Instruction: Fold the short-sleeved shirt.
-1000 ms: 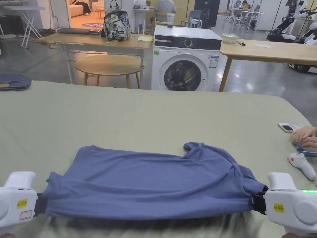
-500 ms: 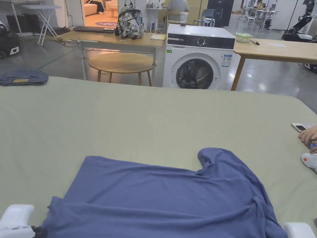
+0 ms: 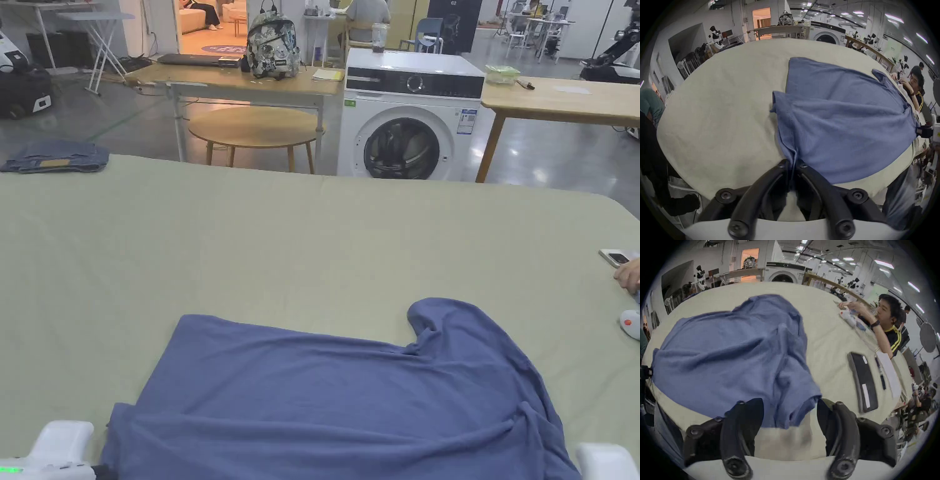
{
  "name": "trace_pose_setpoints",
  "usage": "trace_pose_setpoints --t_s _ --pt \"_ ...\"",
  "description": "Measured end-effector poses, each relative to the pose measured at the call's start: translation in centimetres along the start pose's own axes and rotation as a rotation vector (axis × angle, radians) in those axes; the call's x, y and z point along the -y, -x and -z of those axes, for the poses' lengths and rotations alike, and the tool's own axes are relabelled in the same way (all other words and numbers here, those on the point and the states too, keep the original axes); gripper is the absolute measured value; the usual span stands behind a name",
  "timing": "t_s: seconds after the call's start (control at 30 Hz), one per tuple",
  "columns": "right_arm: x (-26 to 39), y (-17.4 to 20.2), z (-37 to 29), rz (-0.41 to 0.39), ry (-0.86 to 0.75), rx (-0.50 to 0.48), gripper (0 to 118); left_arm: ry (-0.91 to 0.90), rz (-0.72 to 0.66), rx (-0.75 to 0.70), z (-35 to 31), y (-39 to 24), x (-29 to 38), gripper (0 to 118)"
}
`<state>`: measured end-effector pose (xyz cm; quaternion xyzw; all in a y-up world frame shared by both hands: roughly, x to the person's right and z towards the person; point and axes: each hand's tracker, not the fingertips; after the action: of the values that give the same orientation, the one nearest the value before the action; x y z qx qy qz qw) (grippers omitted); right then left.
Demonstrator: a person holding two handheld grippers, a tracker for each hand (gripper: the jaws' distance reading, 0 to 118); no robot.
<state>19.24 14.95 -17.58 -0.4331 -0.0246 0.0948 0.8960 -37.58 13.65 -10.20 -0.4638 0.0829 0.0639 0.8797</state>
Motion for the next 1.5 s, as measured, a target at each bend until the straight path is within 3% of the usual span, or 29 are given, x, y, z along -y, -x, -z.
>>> trace_pose_setpoints --t_s 0.17,0.4,0.5,0.57,0.6,0.63,0.67,0.7,0.8,0.97,1.27,1.4,1.47,1.5 --pt "-3.8 1.8 -3.3 0.032 -0.158 -0.011 71 -0.178 -0.047 0.007 -2.8 -0.3 -2.6 37" --pt "-6.5 6.1 -5.3 0.097 -0.488 -0.091 68 -0.491 -0.005 -0.011 -5.8 -4.1 -5.5 39" --pt "-7.5 8.2 -6.5 0.100 -0.592 -0.104 43 -0.611 -0.002 -0.007 -6.1 -5.4 -6.3 39" --pt "-8.1 9.2 -7.0 0.108 -0.640 -0.121 23 -0.666 0.020 -0.056 -6.4 -6.6 -6.6 33" --pt "-8.3 9.6 -7.2 0.114 -0.655 -0.135 22 -0.693 0.038 -0.073 -6.8 -7.6 -6.7 22" --pt "-8.6 10.1 -7.4 0.122 -0.668 -0.150 16 -0.711 0.043 -0.096 -7.0 -8.2 -6.8 6" --pt "-8.7 10.4 -7.4 0.118 -0.672 -0.155 5 -0.730 0.041 -0.104 -7.1 -8.6 -6.9 0" --pt "-8.9 10.7 -7.4 0.116 -0.684 -0.152 0 -0.732 0.039 -0.095 -7.1 -8.9 -7.0 0" --pt "-9.2 11.2 -7.7 0.112 -0.712 -0.168 0 -0.751 0.049 -0.095 -6.8 -9.3 -7.3 0" --pt "-9.4 11.8 -7.1 0.120 -0.734 -0.164 0 -0.678 0.025 -0.066 -4.9 -8.2 -9.7 0" --pt "-10.0 11.1 -3.8 0.099 -0.645 -0.159 0 -0.193 -0.049 0.085 6.3 -4.0 -20.1 0" --pt "-10.0 10.5 -2.1 0.086 -0.587 -0.147 0 -0.057 -0.060 0.095 10.8 -3.3 -23.4 1" --pt "-9.8 10.1 -1.3 0.080 -0.568 -0.138 0 0.000 -0.051 0.062 12.6 -3.3 -24.6 30" --pt "-9.7 10.0 -1.0 0.075 -0.556 -0.130 0 0.031 -0.051 0.053 13.5 -3.3 -25.2 49"
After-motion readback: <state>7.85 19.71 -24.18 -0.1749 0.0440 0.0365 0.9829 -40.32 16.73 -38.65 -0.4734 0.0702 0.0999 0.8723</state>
